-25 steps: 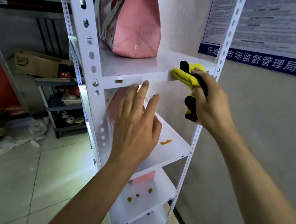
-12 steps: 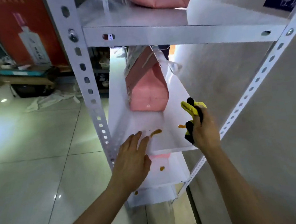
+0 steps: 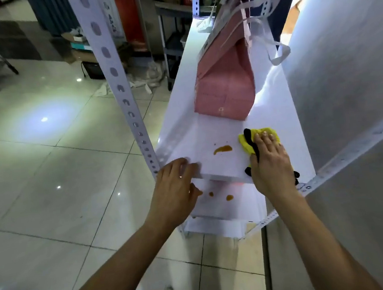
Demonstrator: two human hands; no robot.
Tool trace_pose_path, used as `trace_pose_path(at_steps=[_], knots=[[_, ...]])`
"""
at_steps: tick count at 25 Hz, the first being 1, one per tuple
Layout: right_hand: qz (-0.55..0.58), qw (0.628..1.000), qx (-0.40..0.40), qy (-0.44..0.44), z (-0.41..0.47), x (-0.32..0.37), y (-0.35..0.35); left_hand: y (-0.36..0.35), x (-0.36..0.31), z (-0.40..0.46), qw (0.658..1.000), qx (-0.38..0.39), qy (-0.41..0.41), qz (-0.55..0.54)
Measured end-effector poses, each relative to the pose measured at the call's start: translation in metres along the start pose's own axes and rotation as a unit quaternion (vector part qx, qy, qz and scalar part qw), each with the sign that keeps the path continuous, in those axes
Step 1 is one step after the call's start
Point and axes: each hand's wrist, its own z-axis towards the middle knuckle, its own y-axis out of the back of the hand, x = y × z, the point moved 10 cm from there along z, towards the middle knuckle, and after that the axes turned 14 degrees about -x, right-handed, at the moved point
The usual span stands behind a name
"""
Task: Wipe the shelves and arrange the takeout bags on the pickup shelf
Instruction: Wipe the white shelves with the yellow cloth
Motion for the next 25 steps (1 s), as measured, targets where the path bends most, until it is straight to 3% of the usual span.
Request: trace_pose_path(at_steps=[4, 8, 13, 19, 25], knots=[[0.052, 0.99, 0.053, 0.118, 0.009, 0.072, -0.023, 0.015, 0.008, -0.003, 0.997, -0.016, 0.055, -0.06], [0.055, 0.976, 0.082, 0.195, 0.006, 0.115, -0.027, 0.025, 0.01, -0.005, 0.999, -0.02, 0.011, -0.035], [0.071, 0.97, 0.072, 0.22, -0.042, 0.12, -0.02, 0.023, 0.019, -0.006, 0.999, -0.041, 0.023, -0.026], [-0.029, 0.968, 0.123, 0.218, 0.019, 0.137, -0.057, 0.021, 0.02, -0.015, 0.999, -0.036, 0.011, -0.039], [0.054, 0.959, 0.082, 0.265, -0.018, 0.135, -0.042, 0.02, 0.023, -0.027, 0.997, 0.002, -0.014, -0.077]])
